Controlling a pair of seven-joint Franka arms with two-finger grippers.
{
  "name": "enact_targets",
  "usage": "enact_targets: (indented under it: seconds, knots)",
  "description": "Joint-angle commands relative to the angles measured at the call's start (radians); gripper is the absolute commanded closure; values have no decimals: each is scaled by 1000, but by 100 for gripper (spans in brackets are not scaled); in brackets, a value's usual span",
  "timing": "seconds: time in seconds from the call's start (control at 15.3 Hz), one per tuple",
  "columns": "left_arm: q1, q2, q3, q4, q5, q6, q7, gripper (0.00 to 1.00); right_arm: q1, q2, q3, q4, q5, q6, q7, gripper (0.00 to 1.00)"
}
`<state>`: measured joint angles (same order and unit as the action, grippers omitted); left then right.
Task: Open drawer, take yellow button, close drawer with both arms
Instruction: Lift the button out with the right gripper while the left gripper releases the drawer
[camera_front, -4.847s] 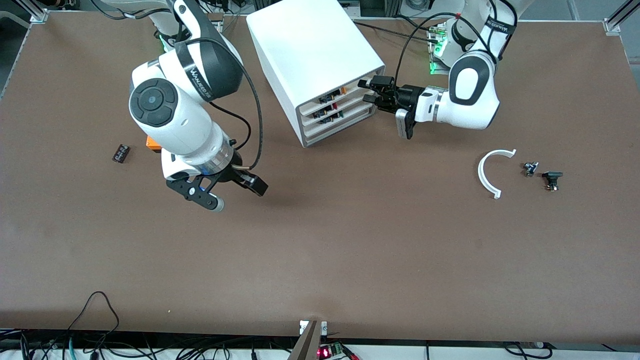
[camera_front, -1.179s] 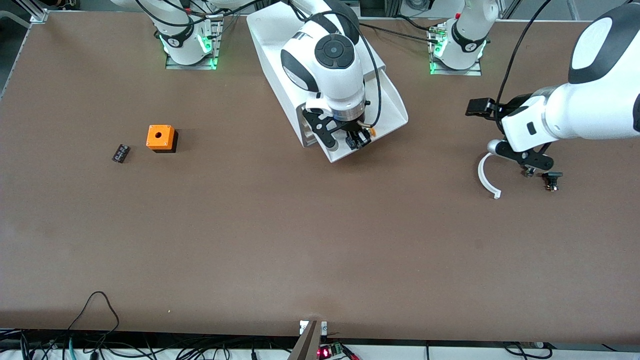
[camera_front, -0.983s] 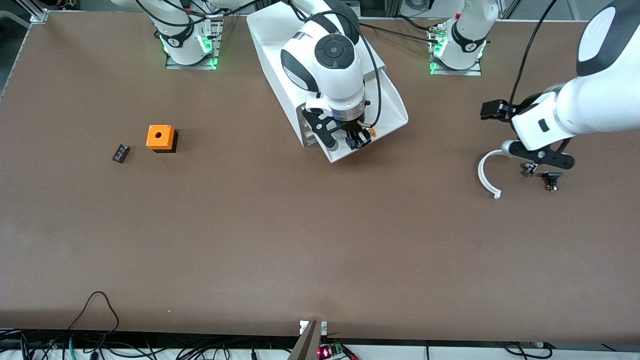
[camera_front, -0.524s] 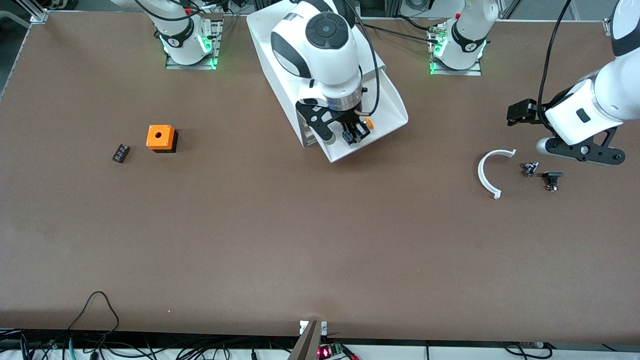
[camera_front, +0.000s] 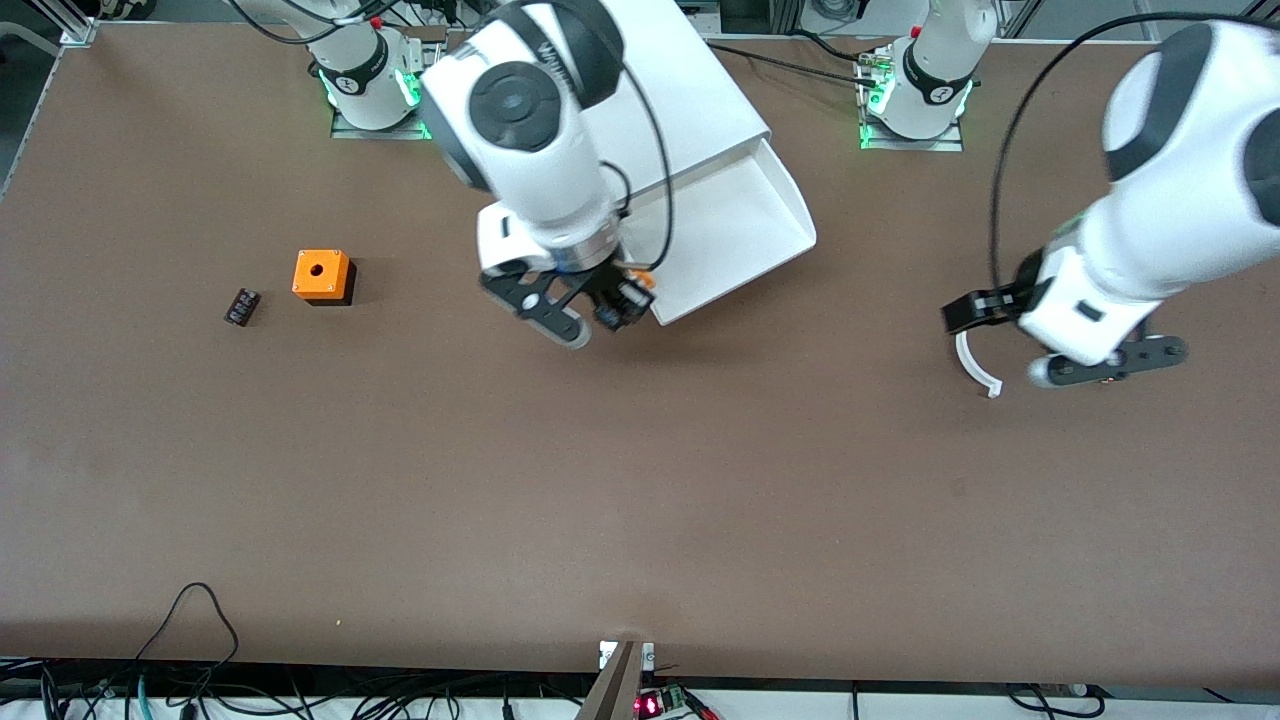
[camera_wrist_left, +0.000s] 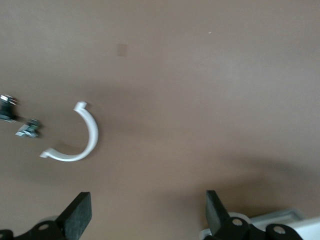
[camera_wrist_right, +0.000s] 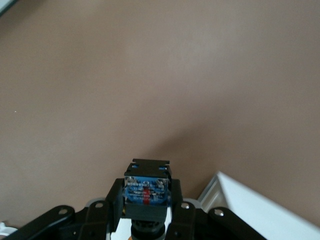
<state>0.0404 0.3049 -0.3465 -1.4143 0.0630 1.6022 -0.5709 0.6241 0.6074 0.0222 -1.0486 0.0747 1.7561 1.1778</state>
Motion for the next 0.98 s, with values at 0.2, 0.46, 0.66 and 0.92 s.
enact_targets:
  seconds: [0.2,0.46,0.66,0.92]
  knots:
    - [-97,-24,-28,-240,8,326,-306,0,-180,-12,8,-11,4,-78,-490,100]
    - [-164,-21,-32,-371,15,496,-407,0,-322,0,10,-62,-3,-34,-754,100]
    - [-208,-23,-34,-459,20,604,-487,0,-398,0,8,-142,-7,34,-909,100]
    - [-237,-32,-64,-501,18,594,-530,0,-461,2,5,-270,-19,178,-1030,100]
